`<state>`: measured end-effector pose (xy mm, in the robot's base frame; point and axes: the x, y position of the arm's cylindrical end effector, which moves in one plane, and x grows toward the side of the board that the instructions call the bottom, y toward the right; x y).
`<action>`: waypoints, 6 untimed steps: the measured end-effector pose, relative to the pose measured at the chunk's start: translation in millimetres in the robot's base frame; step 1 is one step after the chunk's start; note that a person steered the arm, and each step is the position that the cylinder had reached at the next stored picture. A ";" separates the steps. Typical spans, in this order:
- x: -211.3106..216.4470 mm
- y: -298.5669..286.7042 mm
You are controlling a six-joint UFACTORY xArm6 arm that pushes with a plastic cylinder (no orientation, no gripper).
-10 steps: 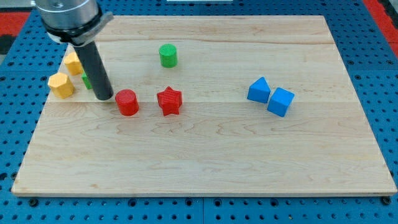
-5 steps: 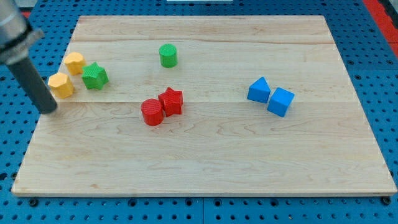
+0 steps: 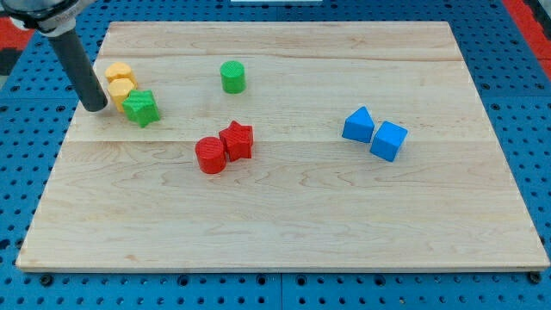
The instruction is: Move the green star into the green circle
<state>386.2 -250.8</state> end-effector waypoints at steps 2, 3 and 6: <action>12.2 33.9; 12.2 62.3; -10.3 116.5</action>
